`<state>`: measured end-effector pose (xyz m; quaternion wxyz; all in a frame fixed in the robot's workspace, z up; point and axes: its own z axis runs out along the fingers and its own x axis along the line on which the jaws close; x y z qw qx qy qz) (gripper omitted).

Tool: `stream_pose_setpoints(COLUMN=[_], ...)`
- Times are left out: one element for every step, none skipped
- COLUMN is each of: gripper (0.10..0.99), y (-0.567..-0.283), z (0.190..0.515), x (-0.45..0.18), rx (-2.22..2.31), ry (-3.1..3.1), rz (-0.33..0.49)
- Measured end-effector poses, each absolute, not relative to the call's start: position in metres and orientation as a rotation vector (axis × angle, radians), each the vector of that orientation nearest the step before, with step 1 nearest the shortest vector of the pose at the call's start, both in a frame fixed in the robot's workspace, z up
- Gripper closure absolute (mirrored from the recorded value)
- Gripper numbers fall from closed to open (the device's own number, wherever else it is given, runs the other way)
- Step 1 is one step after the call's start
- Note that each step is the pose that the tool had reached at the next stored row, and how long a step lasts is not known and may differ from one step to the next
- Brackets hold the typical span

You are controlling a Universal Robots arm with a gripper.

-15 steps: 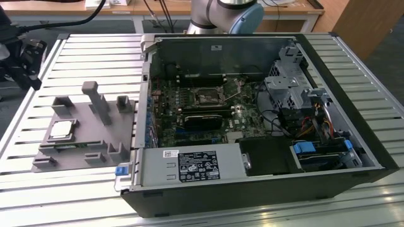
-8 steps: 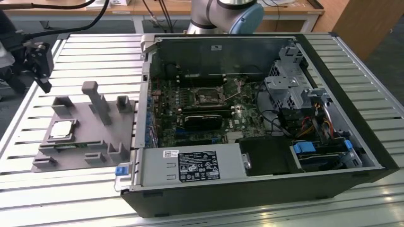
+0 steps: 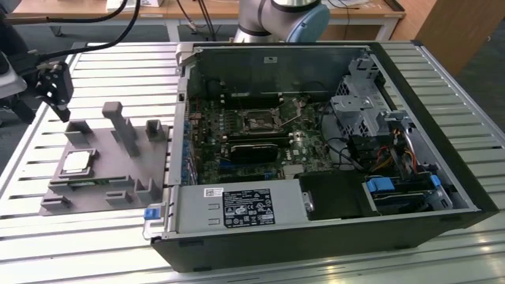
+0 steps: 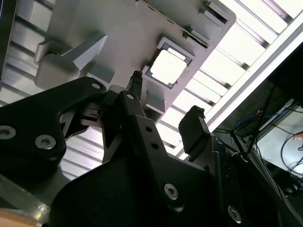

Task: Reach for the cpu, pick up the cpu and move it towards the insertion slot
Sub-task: 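Pick up the cpu and move it towards the insertion slot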

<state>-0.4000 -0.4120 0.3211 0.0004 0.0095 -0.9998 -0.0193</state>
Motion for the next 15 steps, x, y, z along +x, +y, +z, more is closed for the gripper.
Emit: stream_pose_setpoints(gripper=[0.498,0.498,0.498,0.498,0.498,0.498,0.498,0.498,0.498,0.498,0.498,0.498,0.498,0.498,0.498], y=[-0.412,-0.412,-0.412,-0.412,-0.412,-0.412,-0.412,-0.412,-0.412,-0.412,-0.412,-0.412,-0.412,-0.412,-0.412], z=[0.319,0.318,0.316,0.314,0.312,0.311,0.309,0.307,0.306,0.304,0.303,0.302,0.301,0.3,0.298], x=[-0.4,-0.4,-0.4,-0.4,-0.4,-0.4,-0.4,-0.4,-0.4,-0.4,-0.4,-0.4,-0.4,-0.4,-0.4], rx=[0.03,0.03,0.03,0.03,0.03,0.03,0.03,0.03,0.03,0.03,0.03,0.03,0.03,0.03,0.03], ry=[-3.14,-3.14,-3.14,-3.14,-3.14,-3.14,-3.14,-3.14,-3.14,-3.14,-3.14,-3.14,-3.14,-3.14,-3.14], rz=[-0.06,-0.06,-0.06,-0.06,-0.061,-0.061,-0.061,-0.06,-0.06,-0.061,-0.061,-0.06,-0.06,-0.06,-0.06])
